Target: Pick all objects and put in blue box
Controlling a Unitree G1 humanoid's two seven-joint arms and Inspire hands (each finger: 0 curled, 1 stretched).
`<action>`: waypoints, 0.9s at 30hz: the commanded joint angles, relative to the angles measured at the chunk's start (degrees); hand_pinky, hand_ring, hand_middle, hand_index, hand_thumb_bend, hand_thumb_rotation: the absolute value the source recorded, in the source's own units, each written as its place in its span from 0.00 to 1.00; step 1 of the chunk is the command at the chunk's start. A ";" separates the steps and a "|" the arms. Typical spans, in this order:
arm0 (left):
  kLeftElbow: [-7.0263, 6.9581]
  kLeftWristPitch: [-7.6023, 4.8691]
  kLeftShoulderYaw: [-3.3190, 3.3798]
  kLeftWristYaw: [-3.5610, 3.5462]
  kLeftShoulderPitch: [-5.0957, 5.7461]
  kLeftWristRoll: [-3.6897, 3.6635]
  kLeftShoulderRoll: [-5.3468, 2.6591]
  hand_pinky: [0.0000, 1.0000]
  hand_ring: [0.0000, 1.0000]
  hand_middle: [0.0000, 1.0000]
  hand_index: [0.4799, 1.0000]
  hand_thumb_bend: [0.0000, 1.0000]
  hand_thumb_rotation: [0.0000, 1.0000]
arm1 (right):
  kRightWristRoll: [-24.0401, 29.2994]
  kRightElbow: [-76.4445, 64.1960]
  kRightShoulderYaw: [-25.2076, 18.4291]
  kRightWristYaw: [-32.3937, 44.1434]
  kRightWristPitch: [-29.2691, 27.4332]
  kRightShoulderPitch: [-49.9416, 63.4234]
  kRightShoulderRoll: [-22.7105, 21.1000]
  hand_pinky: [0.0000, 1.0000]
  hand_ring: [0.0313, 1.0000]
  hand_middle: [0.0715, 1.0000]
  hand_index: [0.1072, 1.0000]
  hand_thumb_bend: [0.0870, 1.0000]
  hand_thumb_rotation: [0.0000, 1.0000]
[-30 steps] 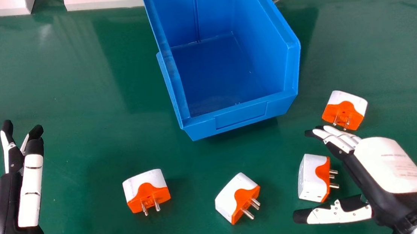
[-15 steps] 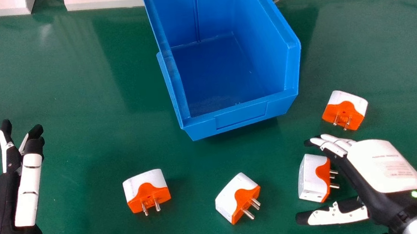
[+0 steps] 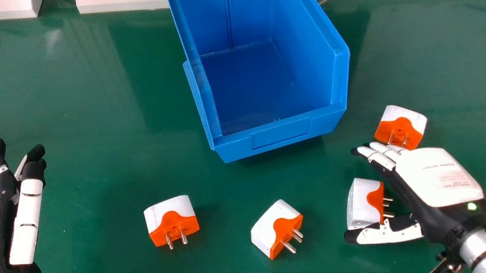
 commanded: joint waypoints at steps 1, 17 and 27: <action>-1.66 0.26 0.59 -0.28 0.34 -0.87 0.75 0.96 0.95 0.94 0.89 0.58 0.88 | -0.06 2.13 1.02 0.62 1.07 0.11 -0.98 0.77 0.87 0.90 0.86 0.61 0.62; -3.35 1.88 1.07 -0.35 0.73 -0.80 0.73 0.95 0.95 0.93 0.88 0.62 0.87 | 1.46 3.82 3.72 2.29 1.80 -1.41 -1.87 0.78 0.87 0.89 0.85 0.58 0.46; -2.94 2.10 1.31 -0.81 0.11 -1.01 1.14 0.94 0.94 0.93 0.88 0.65 0.85 | 2.36 6.95 4.68 -1.16 0.47 -2.61 -1.06 0.59 0.63 0.61 0.61 0.53 0.10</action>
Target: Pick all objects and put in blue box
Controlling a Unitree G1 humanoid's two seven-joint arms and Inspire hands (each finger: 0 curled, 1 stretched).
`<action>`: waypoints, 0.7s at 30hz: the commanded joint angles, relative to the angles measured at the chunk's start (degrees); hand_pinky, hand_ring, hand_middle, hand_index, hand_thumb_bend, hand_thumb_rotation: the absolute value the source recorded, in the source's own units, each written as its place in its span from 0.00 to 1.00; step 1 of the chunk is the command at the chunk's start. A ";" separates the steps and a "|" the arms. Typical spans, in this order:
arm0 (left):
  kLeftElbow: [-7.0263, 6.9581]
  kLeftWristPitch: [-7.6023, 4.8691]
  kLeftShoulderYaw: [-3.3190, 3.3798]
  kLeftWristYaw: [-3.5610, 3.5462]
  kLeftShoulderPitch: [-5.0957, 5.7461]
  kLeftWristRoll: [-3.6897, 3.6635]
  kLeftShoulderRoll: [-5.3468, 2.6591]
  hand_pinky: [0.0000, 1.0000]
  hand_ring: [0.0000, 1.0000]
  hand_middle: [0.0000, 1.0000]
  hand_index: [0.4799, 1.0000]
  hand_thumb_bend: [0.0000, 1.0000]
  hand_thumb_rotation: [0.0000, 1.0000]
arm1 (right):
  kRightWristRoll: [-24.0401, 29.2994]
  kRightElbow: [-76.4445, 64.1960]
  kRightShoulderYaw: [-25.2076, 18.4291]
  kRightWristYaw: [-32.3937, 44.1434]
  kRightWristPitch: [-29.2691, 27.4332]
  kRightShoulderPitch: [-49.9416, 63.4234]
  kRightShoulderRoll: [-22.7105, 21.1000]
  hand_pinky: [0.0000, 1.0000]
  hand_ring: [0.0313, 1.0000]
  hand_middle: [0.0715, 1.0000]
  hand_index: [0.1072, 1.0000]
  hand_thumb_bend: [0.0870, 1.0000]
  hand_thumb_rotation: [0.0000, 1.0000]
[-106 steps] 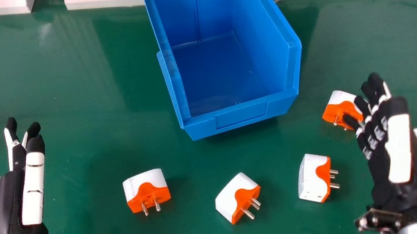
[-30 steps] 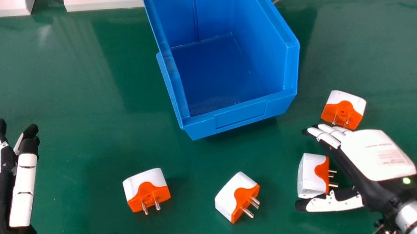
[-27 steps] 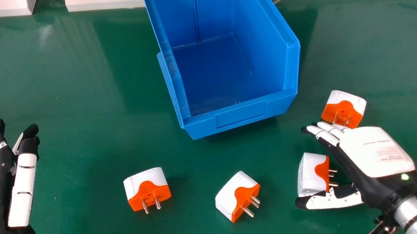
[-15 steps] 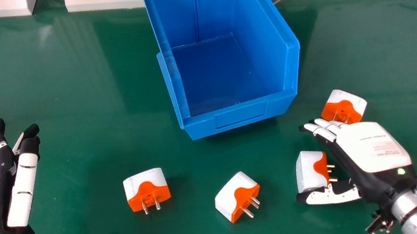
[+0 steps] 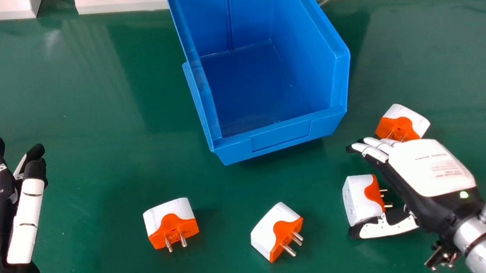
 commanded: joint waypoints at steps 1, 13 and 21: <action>-0.92 -0.35 0.77 -0.04 -0.30 -0.64 0.86 0.94 0.94 0.93 0.88 0.65 0.85 | 0.99 3.26 1.09 0.43 -0.38 1.29 0.28 0.49 0.51 0.51 0.53 0.50 0.05; -0.80 -0.18 0.55 -0.22 -1.00 -0.47 1.12 0.91 0.93 0.93 0.88 0.61 0.85 | 8.03 0.55 0.60 4.28 -0.49 2.44 0.28 0.08 0.09 0.11 0.41 0.44 0.16; -1.39 0.26 0.36 0.15 -1.19 0.08 0.83 0.91 0.94 0.94 0.91 0.62 0.86 | 10.17 -2.83 -0.21 5.28 0.59 4.13 1.01 0.07 0.08 0.09 0.41 0.44 0.16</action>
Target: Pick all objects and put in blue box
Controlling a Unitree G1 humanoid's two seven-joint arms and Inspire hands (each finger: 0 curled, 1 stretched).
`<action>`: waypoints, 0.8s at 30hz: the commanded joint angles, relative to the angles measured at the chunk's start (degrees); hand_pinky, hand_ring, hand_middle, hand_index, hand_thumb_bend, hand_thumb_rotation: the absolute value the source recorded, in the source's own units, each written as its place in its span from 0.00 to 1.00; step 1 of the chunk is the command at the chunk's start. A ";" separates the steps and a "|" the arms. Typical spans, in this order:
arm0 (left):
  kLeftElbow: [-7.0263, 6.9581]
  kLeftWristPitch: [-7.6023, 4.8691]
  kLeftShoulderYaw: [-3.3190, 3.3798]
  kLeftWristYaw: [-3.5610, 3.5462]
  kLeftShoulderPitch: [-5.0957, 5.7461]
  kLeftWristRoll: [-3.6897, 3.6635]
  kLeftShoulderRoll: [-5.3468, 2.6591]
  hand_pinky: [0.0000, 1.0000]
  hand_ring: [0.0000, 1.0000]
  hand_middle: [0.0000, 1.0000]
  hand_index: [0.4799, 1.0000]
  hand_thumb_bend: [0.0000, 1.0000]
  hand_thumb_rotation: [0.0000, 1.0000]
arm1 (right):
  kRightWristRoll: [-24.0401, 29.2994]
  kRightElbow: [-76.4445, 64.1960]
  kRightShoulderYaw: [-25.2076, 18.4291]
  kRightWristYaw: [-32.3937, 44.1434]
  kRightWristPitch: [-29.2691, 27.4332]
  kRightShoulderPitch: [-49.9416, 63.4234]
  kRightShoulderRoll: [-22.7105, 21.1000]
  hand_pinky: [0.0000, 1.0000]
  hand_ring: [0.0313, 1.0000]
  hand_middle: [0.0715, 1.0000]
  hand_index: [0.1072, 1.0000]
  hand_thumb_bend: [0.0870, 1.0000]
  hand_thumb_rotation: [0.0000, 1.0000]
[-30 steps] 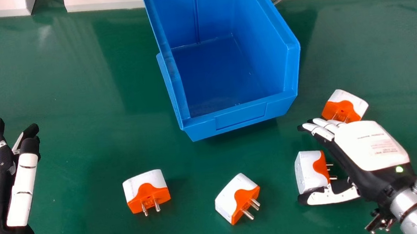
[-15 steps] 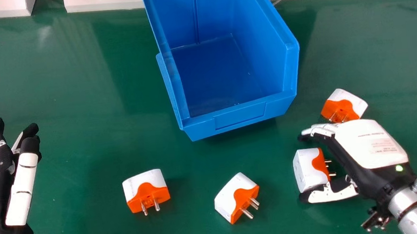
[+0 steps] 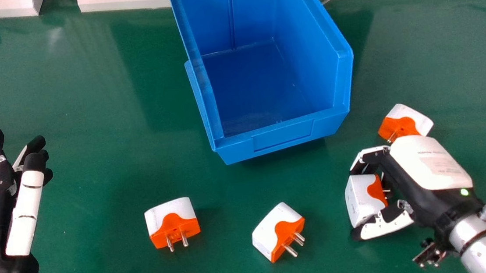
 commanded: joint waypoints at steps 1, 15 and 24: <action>-1.69 0.09 0.08 0.49 0.27 0.19 0.39 0.91 0.94 0.94 0.90 0.62 0.86 | 0.58 -0.24 0.27 2.52 1.21 2.88 0.11 0.07 0.07 0.08 0.41 0.44 0.16; -2.14 0.32 -0.18 0.80 0.34 0.25 0.35 0.91 0.92 0.92 0.88 0.63 0.85 | 2.12 -27.41 -6.50 5.76 0.57 12.23 -0.68 0.05 0.05 0.06 0.41 0.44 0.15; -2.29 0.41 -0.22 1.05 0.24 0.26 0.15 0.91 0.92 0.92 0.87 0.62 0.84 | -0.98 -36.00 -9.48 8.26 -1.56 3.39 -0.69 0.07 0.08 0.10 0.41 0.44 0.16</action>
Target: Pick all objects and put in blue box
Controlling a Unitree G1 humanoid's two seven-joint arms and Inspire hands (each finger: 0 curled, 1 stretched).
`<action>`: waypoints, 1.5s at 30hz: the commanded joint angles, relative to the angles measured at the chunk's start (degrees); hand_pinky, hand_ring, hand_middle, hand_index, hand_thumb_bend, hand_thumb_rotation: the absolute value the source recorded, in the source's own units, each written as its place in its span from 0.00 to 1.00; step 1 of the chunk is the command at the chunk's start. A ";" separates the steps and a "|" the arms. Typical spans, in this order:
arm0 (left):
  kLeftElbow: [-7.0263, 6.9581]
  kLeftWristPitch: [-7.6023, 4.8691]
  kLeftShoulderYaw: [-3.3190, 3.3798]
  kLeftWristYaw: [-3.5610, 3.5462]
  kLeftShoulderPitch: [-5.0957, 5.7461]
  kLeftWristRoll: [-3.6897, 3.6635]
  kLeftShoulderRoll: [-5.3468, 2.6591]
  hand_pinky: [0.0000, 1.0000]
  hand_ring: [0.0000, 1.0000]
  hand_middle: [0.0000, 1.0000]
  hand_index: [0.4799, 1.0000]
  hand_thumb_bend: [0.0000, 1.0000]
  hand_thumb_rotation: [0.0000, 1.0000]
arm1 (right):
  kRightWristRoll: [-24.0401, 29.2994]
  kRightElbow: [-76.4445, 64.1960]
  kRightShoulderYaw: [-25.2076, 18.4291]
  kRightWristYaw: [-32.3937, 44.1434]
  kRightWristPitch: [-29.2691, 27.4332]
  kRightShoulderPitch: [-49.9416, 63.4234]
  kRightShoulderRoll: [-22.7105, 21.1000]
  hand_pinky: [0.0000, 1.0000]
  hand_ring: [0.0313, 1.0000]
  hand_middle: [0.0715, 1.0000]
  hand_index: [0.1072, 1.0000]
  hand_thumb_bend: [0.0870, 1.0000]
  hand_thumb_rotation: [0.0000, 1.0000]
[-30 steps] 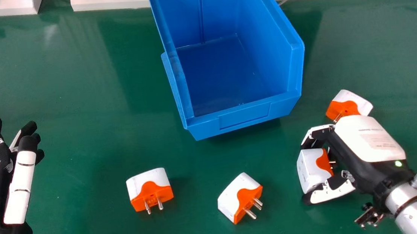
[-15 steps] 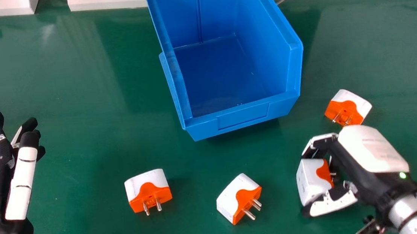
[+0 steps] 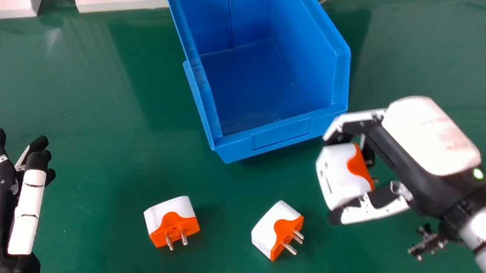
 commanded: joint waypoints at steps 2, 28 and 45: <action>-0.92 -0.61 0.16 0.19 -0.16 0.11 0.41 0.91 0.92 0.93 0.88 0.63 0.85 | -1.56 -1.32 -1.62 -1.30 -2.80 -7.53 -0.24 0.08 0.09 0.11 0.41 0.44 0.16; -2.23 -0.67 0.49 -0.35 1.51 -0.13 0.34 0.90 0.92 0.93 0.87 0.59 0.85 | -10.85 53.33 11.57 -8.70 0.98 -58.45 13.58 0.08 0.09 0.11 0.40 0.44 0.16; -3.69 -1.02 0.29 -0.88 2.74 -0.85 -0.42 0.88 0.92 0.92 0.85 0.57 0.84 | -11.22 81.73 21.91 -11.89 11.45 -72.82 22.11 0.17 0.22 0.25 0.41 0.44 0.16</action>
